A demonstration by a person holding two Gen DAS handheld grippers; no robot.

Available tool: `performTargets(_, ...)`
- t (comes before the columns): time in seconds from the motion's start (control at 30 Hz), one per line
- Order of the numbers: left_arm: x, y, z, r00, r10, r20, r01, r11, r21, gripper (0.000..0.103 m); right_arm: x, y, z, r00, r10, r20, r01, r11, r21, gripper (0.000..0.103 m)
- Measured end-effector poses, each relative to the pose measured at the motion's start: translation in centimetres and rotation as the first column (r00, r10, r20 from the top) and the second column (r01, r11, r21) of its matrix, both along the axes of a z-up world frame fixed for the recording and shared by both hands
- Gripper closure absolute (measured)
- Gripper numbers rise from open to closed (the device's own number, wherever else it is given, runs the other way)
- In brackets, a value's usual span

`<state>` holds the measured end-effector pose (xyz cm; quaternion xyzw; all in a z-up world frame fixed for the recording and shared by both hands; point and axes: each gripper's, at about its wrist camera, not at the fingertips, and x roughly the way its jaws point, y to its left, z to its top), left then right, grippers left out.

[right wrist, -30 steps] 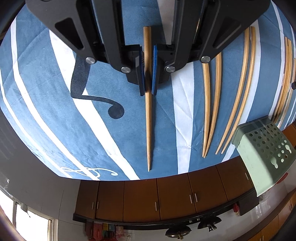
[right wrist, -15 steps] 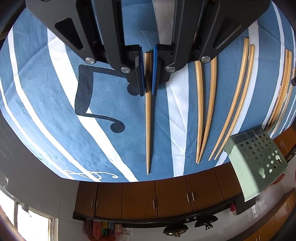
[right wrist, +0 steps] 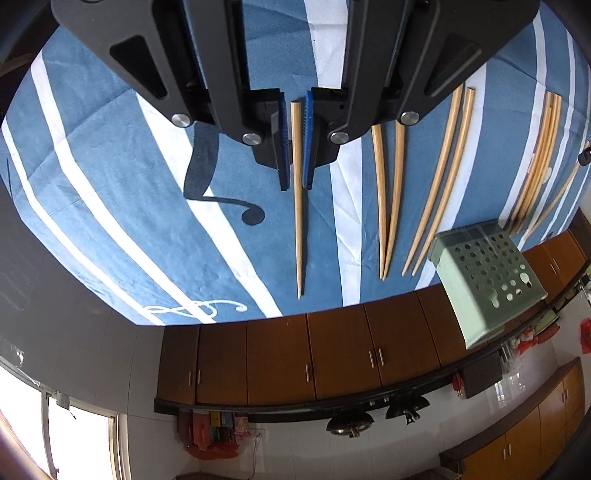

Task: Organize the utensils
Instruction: 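Lower the left tool onto one wooden chopstick and close it while the right tool grasps another, then lift both held chopsticks upright and carry them above the green holder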

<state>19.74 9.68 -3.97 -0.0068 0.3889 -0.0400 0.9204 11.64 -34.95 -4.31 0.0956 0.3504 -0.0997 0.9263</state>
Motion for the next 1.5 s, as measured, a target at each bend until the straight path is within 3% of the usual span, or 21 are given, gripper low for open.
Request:
performTargets(0.1, -0.1, 0.1, 1.2, 1.000, -0.002, 0.028, 0.002, 1.000, -0.005, 0.095, 0.4, -0.1, -0.3, 0.999, 0.021, -0.026, -0.021, 1.000, 0.017, 0.095)
performTargets(0.33, -0.1, 0.3, 0.5, 1.000, 0.011, 0.007, -0.011, 1.000, -0.008, 0.095, 2.2, 0.3, -4.5, 0.988, 0.025, -0.153, -0.018, 0.999, 0.052, 0.094)
performTargets(0.43, -0.1, 0.1, 0.4, 1.000, 0.009, 0.008, -0.009, 1.000, -0.003, 0.095, 2.5, 0.6, -5.3, 0.985, 0.022, -0.173, -0.018, 1.000, 0.025, 0.081)
performTargets(0.5, -0.1, 0.2, 0.4, 1.000, 0.009, 0.008, -0.009, 1.000, -0.002, 0.095, 2.3, 0.8, -5.3, 0.986, 0.024, -0.166, -0.024, 1.000, 0.001, 0.081)
performTargets(0.57, -0.2, 0.2, 0.4, 1.000, 0.010, 0.010, -0.010, 1.000, 0.000, 0.095, 2.3, 0.7, -5.2, 0.984, 0.040, -0.172, -0.038, 0.999, 0.016, 0.096)
performTargets(0.63, -0.3, 0.3, 0.6, 1.000, 0.011, 0.016, -0.011, 1.000, -0.001, 0.095, 2.1, 0.3, -5.1, 0.985, 0.042, -0.168, -0.037, 0.999, 0.035, 0.096)
performTargets(1.0, -1.7, 1.1, 5.0, 0.987, 0.046, 0.151, -0.041, 0.999, -0.031, 0.095, -1.1, -1.0, 1.1, 0.999, 0.005, 0.040, -0.005, 1.000, 0.009, 0.096)
performTargets(1.23, -2.1, 1.4, 8.8, 0.966, 0.064, 0.252, -0.050, 0.997, -0.064, 0.095, -1.8, -1.3, 5.9, 0.981, -0.011, 0.195, 0.014, 1.000, -0.011, 0.096)
performTargets(1.5, -1.4, 1.0, 12.5, 0.939, 0.068, 0.337, -0.047, 0.996, -0.071, 0.095, -0.9, -0.9, 9.3, 0.960, -0.003, 0.279, 0.016, 0.999, -0.046, 0.096)
